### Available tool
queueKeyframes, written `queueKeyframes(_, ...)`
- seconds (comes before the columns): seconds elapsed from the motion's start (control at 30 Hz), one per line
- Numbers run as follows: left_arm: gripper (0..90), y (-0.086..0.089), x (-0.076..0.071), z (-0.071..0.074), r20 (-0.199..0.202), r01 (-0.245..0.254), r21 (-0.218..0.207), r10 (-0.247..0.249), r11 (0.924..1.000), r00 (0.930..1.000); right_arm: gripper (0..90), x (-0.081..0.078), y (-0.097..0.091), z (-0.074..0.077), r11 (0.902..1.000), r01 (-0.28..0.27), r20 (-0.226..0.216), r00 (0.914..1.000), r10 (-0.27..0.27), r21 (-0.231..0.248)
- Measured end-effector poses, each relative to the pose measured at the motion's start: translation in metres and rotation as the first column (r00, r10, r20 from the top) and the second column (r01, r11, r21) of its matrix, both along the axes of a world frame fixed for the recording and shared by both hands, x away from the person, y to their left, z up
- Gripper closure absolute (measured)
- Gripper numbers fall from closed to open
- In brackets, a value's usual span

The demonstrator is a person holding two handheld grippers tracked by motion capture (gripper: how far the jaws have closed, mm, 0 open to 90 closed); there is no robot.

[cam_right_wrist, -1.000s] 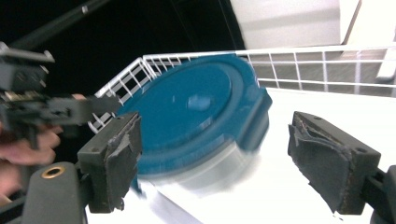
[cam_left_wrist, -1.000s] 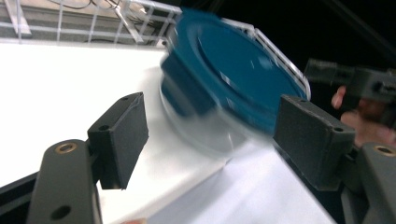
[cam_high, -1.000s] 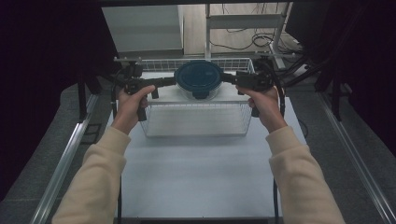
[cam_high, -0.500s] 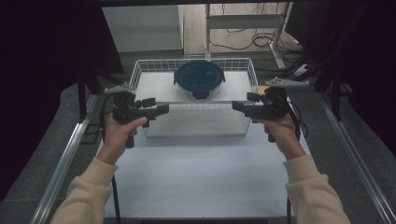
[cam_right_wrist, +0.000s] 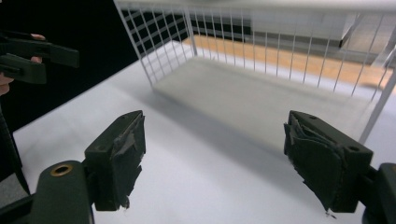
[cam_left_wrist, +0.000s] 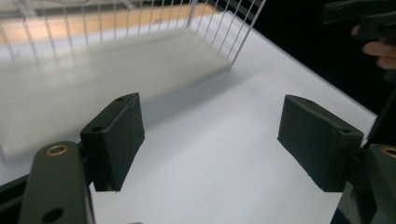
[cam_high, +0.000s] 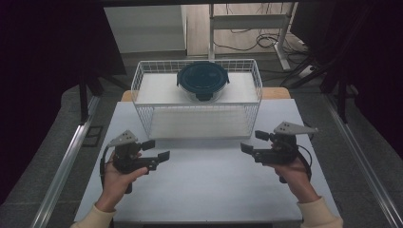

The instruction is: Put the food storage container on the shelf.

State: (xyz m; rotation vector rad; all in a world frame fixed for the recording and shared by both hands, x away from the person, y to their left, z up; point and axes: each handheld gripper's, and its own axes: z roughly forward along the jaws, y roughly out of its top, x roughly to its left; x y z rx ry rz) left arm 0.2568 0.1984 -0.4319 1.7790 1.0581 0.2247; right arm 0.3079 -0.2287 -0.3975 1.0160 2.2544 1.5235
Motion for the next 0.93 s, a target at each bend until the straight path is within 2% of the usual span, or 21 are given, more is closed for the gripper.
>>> queueKeyframes(0.1,21.2,0.0,-0.006,-0.026,-0.067,-0.011,0.012,0.012,0.9999,0.9977,19.7,-0.011,-0.004,-0.019,0.9997,0.01,-0.012,0.9999,-0.01,-0.024)
queueKeyframes(0.23,21.2,0.002,-0.011,-0.052,-0.122,-0.031,0.051,0.037,0.9982,0.9919,19.3,-0.024,-0.01,-0.046,0.9982,0.025,-0.022,0.9994,-0.027,-0.054)
queueKeyframes(0.27,21.0,0.002,-0.012,-0.056,-0.124,-0.032,0.065,0.04,0.9974,0.9914,19.2,-0.027,-0.012,-0.056,0.998,0.029,-0.027,0.9992,-0.03,-0.057)
queueKeyframes(0.33,21.0,0.001,-0.015,-0.064,-0.117,-0.052,0.102,0.064,0.9934,0.991,18.7,-0.03,-0.014,-0.067,0.9962,0.011,-0.065,0.9978,-0.017,-0.087)
queueKeyframes(0.4,20.5,-0.002,-0.017,-0.071,-0.125,-0.048,0.13,0.065,0.9903,0.9901,18.8,-0.032,-0.015,-0.077,0.9929,0.011,-0.07,0.9974,-0.019,-0.118)
queueKeyframes(0.5,20.0,-0.005,-0.016,-0.074,-0.124,-0.035,0.139,0.053,0.9897,0.9909,18.7,-0.032,-0.013,-0.081,0.9895,0.019,-0.06,0.9978,-0.028,-0.143)
queueKeyframes(0.7,19.8,-0.002,-0.016,-0.077,-0.112,-0.056,0.124,0.07,0.9907,0.9913,18.5,-0.034,-0.01,-0.083,0.9901,0.032,-0.046,0.9982,-0.038,-0.137)
queueKeyframes(0.93,18.9,-0.003,-0.014,-0.082,-0.095,-0.064,0.147,0.078,0.9871,0.9924,16.9,-0.031,-0.014,-0.087,0.988,0.06,-0.047,0.9966,-0.068,-0.142)
